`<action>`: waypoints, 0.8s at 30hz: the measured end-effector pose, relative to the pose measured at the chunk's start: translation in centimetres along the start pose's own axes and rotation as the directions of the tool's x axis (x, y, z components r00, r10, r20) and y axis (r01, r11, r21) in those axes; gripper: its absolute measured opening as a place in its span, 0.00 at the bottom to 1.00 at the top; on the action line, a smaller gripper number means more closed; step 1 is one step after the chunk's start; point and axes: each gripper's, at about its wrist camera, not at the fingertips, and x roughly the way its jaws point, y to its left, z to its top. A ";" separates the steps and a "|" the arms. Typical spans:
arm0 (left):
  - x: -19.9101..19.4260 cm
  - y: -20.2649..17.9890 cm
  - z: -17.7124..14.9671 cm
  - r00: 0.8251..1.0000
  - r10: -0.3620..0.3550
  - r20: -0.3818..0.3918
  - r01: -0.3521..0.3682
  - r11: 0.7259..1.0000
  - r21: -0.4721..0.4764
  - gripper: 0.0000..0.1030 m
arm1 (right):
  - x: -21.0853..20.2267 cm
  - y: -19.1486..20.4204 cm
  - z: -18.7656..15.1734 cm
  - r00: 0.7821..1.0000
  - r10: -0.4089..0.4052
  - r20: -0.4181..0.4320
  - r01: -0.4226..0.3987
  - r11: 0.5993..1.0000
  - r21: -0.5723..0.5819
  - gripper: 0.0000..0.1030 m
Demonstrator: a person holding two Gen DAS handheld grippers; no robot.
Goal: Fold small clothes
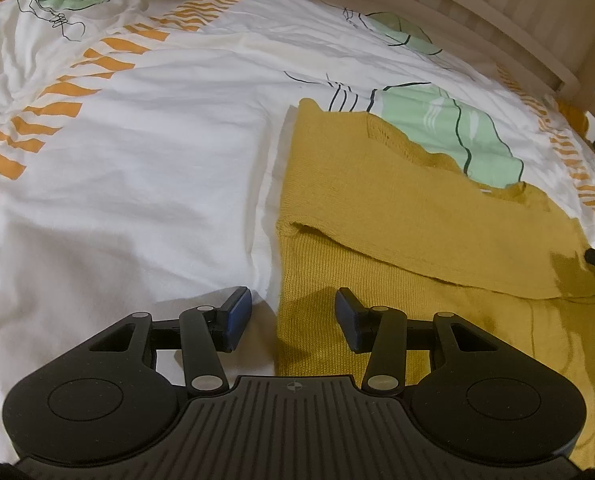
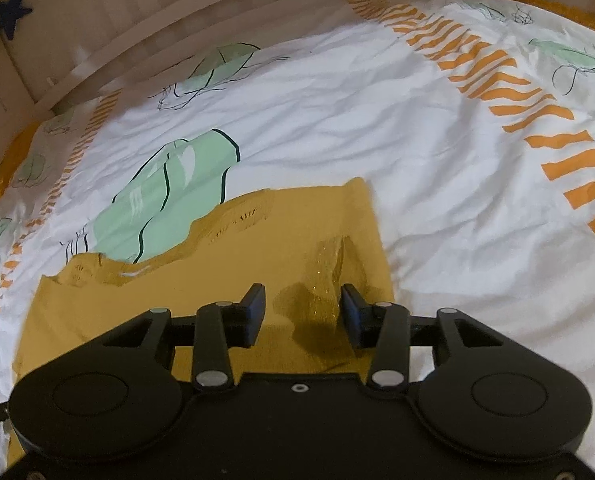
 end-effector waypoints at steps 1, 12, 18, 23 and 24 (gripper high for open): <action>0.0 0.0 0.0 1.000 0.000 0.000 0.000 1.000 -0.001 0.44 | 0.2 0.1 0.1 1.000 -0.001 -0.002 0.001 1.000 -0.002 0.50; 0.0 0.0 0.0 1.000 0.005 0.001 -0.005 1.000 0.006 0.45 | 0.8 2.2 -0.6 0.992 -0.124 0.027 0.127 0.967 -0.222 0.15; 0.0 -0.2 -0.1 1.000 0.007 0.001 -0.007 1.000 0.014 0.45 | 0.1 1.8 -1.3 0.990 -0.119 0.071 0.131 0.971 -0.199 0.51; 0.0 -0.2 0.0 1.000 0.010 -0.002 -0.010 1.000 0.021 0.45 | -1.3 1.9 -1.9 0.986 -0.124 0.112 0.145 0.968 -0.204 0.74; 0.0 -0.2 0.0 1.000 0.010 -0.003 -0.010 1.000 0.022 0.45 | -1.6 1.9 -2.0 0.986 -0.122 0.117 0.144 0.969 -0.199 0.79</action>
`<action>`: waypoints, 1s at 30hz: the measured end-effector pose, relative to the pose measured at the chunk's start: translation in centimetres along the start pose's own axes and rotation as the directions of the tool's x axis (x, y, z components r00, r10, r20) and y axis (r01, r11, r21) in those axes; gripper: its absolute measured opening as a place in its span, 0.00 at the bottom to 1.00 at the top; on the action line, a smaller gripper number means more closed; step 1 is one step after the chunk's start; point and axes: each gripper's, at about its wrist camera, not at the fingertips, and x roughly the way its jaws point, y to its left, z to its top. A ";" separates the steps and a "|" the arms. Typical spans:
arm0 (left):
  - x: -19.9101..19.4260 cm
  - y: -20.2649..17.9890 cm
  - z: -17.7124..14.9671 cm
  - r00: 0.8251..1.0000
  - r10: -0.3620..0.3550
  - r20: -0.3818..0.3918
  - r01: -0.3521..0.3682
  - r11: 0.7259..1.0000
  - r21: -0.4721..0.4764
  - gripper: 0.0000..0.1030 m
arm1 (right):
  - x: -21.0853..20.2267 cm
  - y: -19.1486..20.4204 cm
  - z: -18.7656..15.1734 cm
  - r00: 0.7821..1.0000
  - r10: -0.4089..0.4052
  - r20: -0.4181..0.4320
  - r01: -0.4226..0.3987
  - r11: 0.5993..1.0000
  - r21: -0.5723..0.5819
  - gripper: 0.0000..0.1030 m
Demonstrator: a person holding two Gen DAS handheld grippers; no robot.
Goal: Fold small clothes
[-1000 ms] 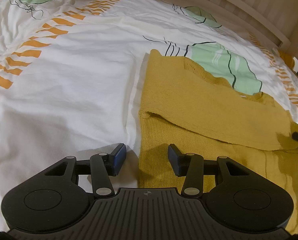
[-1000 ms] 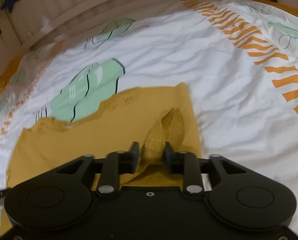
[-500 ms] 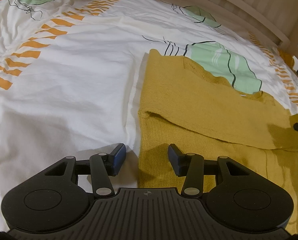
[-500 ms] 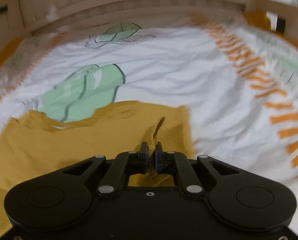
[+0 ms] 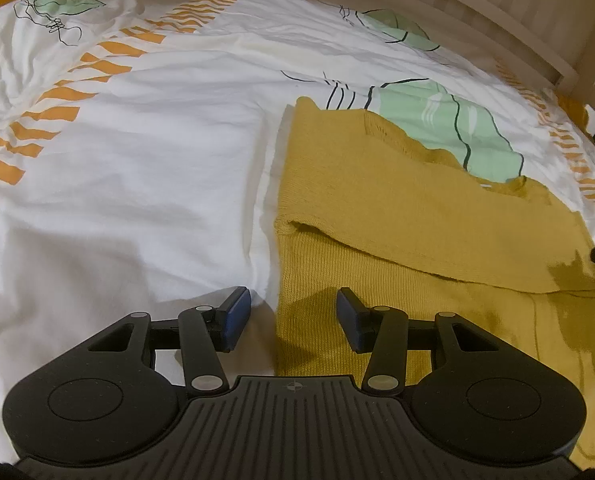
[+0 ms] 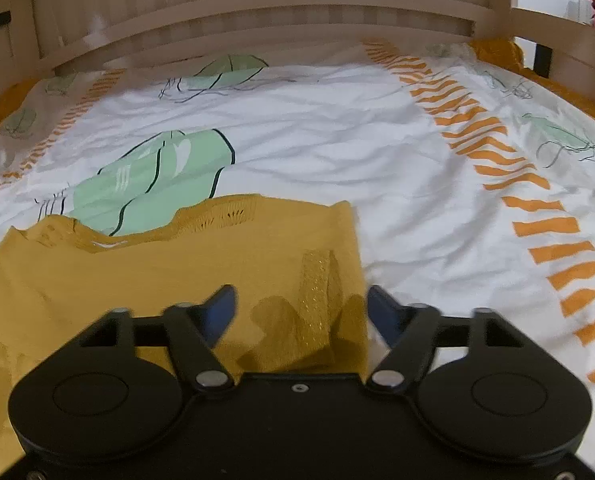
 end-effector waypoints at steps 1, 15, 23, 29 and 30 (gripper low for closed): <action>0.0 0.0 0.0 1.000 0.001 0.000 -0.001 1.000 0.001 0.45 | -0.4 -0.1 -0.1 1.000 0.005 0.007 -0.005 1.000 0.009 0.81; -0.2 -1.3 -0.3 0.998 0.071 0.004 -0.071 0.995 0.067 0.47 | -5.0 -0.1 -3.6 0.996 0.084 -0.003 -0.083 0.985 0.153 0.99; -0.6 -2.1 -1.0 0.991 0.131 0.025 -0.132 0.990 0.050 0.47 | -3.1 0.4 -5.9 0.992 0.051 -0.118 -0.038 0.993 0.114 0.99; -0.6 -2.2 -1.3 0.989 0.140 0.045 -0.141 0.990 0.020 0.47 | -2.7 1.7 -7.0 0.993 -0.009 -0.115 0.009 1.000 0.006 1.00; -0.6 -2.3 -1.4 0.988 0.144 0.048 -0.145 0.989 0.020 0.47 | -2.6 1.8 -7.1 0.994 -0.010 -0.112 0.011 1.000 0.004 1.00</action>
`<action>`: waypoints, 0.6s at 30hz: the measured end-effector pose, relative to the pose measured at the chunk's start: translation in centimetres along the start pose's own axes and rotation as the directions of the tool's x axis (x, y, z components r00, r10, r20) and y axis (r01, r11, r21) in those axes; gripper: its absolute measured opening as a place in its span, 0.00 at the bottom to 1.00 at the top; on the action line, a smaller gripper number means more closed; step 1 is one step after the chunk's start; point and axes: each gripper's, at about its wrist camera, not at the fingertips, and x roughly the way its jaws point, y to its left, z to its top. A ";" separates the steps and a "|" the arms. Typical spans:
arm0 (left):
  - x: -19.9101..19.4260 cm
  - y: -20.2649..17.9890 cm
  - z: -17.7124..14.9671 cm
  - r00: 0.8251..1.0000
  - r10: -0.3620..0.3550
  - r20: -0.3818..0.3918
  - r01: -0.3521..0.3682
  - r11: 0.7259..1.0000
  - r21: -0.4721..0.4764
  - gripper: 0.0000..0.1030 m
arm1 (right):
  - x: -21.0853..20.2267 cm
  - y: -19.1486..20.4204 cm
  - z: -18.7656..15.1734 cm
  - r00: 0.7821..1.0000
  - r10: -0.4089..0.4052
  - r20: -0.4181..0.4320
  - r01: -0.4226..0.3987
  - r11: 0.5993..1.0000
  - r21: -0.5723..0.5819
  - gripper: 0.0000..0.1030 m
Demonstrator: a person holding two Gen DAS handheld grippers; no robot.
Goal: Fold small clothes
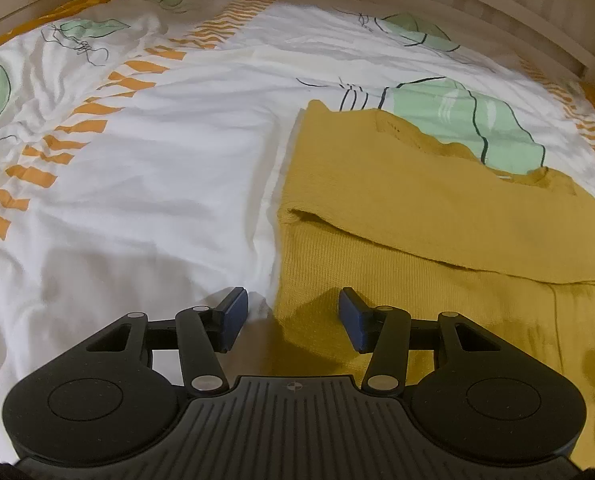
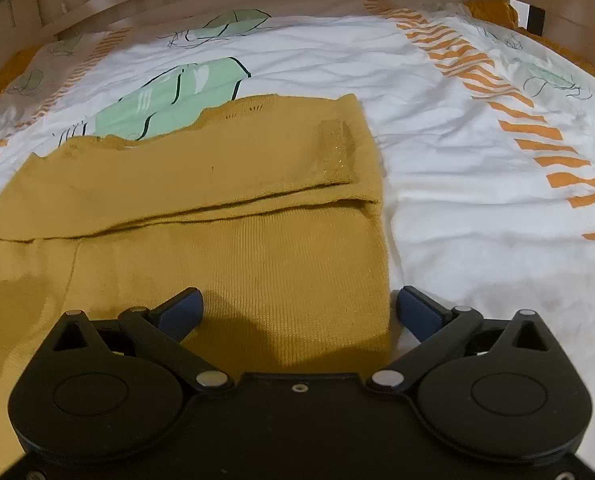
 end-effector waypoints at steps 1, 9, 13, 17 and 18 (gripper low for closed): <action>0.0 -0.1 -0.1 1.000 0.003 0.003 -0.003 1.000 0.009 0.48 | 0.0 -0.1 -0.1 1.000 0.003 0.005 -0.003 1.000 0.001 1.00; 0.4 -1.2 -0.4 1.000 0.023 -0.001 -0.023 0.994 0.107 0.54 | 0.4 -0.6 -0.5 0.998 0.037 0.043 -0.037 0.999 -0.003 1.00; 0.3 -0.9 -1.0 0.999 0.009 0.034 -0.012 0.996 0.085 0.55 | 0.4 -0.7 -0.5 0.998 0.046 0.049 -0.046 0.999 -0.003 1.00; -0.3 -0.7 -1.2 0.999 0.002 0.037 -0.005 0.997 0.082 0.53 | -0.2 -1.0 -0.6 0.996 0.061 0.061 -0.061 0.998 0.008 0.99; -0.8 -0.5 -1.3 1.000 -0.001 0.029 -0.001 0.998 0.063 0.53 | -0.5 -1.1 -0.6 0.996 0.058 0.068 -0.059 0.998 0.014 0.99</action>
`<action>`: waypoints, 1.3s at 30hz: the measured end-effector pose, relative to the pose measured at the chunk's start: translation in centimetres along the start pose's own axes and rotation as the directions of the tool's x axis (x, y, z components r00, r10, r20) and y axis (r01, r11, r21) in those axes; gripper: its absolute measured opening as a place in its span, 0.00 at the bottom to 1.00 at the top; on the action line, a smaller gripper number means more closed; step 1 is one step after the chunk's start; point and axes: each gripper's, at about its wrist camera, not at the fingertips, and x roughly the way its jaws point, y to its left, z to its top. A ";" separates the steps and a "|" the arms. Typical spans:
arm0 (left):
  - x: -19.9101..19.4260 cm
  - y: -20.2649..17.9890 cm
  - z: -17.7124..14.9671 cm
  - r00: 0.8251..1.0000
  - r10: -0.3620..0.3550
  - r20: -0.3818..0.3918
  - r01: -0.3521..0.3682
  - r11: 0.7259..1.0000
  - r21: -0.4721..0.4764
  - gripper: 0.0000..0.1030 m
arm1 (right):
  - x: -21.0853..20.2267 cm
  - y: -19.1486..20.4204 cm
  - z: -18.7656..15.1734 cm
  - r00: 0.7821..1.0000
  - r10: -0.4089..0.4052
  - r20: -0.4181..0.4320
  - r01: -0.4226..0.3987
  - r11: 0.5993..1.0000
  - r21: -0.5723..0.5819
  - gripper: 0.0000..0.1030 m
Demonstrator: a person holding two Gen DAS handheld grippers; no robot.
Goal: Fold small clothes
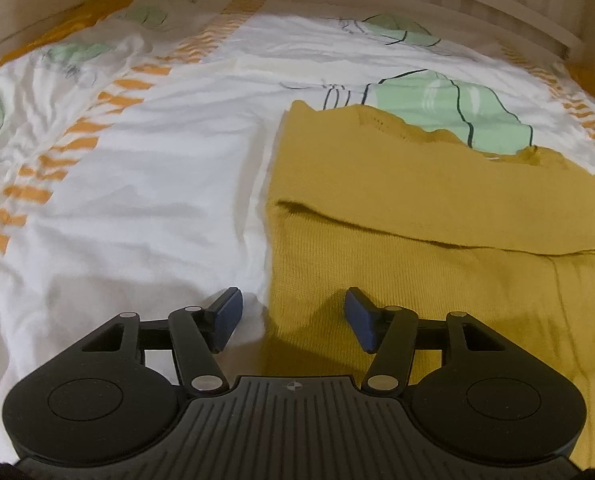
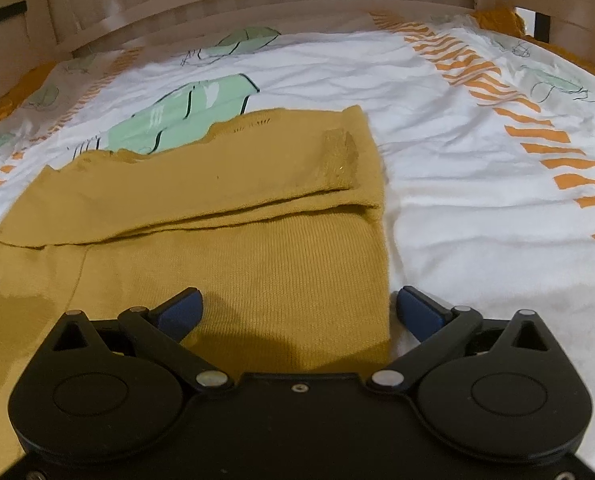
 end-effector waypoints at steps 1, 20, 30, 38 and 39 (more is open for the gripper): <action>-0.7 0.3 -0.2 1.000 -0.008 -0.008 0.008 1.000 -0.025 0.53 | -0.4 0.0 0.0 1.000 -0.005 0.006 0.005 1.000 0.007 0.99; -18.0 3.6 -9.1 0.996 -0.041 0.081 0.036 0.998 0.060 0.53 | -18.5 0.5 -4.9 0.990 0.093 0.106 -0.099 0.994 0.054 0.99; -17.8 4.1 -13.0 0.999 -0.046 0.008 0.046 0.997 0.055 0.53 | -19.3 -3.4 -9.1 0.994 0.108 -0.011 -0.102 0.967 0.233 0.93; -16.6 4.5 -15.1 0.994 -0.081 -0.067 0.082 0.997 0.011 0.53 | -19.2 -3.3 -10.1 0.993 0.106 -0.052 -0.090 0.967 0.239 0.93; -16.4 4.5 -15.2 0.994 -0.083 -0.072 0.083 0.996 0.007 0.53 | -19.1 -3.3 -10.1 0.993 0.104 -0.059 -0.087 0.967 0.238 0.93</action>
